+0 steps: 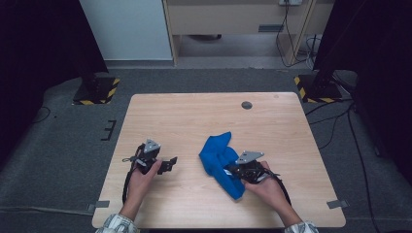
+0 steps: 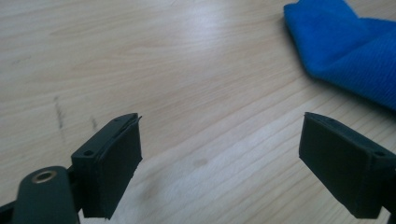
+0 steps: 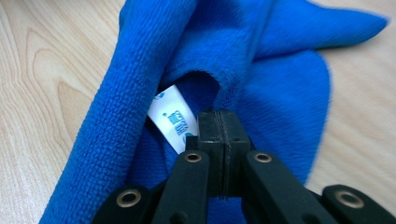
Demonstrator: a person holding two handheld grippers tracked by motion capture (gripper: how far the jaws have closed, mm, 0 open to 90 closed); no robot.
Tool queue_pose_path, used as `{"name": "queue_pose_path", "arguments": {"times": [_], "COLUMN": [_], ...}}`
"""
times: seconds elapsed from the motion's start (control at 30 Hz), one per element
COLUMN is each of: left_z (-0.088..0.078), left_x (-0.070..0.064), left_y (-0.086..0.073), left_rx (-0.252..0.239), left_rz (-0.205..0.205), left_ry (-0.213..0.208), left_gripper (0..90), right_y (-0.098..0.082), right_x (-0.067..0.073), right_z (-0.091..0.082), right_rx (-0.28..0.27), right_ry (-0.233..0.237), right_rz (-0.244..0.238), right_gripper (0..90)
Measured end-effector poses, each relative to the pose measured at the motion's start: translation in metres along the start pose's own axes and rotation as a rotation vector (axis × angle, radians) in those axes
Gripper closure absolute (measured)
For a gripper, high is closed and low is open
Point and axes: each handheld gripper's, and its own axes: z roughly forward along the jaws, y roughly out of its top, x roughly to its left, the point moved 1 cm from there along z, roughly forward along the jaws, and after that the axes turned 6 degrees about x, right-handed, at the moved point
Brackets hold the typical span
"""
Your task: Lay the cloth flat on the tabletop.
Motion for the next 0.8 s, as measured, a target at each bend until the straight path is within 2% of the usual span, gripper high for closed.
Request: {"name": "queue_pose_path", "arguments": {"times": [0.13,0.4,0.5,0.53,0.67,0.73,0.8], "left_z": [0.01,0.048,0.055,0.062,0.07,0.08,0.083], "left_x": [-0.011,-0.041,-0.045,-0.048,-0.051,-0.054,-0.054], "left_y": [0.017,0.061,0.066,0.07,0.074,0.075,0.075], "left_rx": [-0.012,0.03,0.033,0.04,0.054,0.063,0.074], "left_rz": [0.016,0.087,0.086,0.069,0.07,0.05,0.057], "left_ry": [-0.029,-0.097,-0.112,-0.142,-0.144,-0.17,-0.171], "left_gripper": [15.0,20.3,24.1,26.4,31.2,36.6,37.8], "right_y": [-0.001,-0.003,-0.003,-0.003,-0.003,-0.003,-0.003], "right_x": [0.002,0.0,0.0,0.0,0.0,0.0,0.0], "right_z": [0.004,0.004,0.004,0.004,0.004,0.004,0.004], "right_rx": [0.012,0.015,0.016,0.014,0.015,0.015,0.015], "right_ry": [0.01,0.016,0.017,0.014,0.017,0.018,0.018], "right_rz": [-0.004,0.003,0.001,0.001,0.001,0.0,-0.001], "right_gripper": [89.5,89.1,89.1,89.1,89.1,89.1,89.1]}}
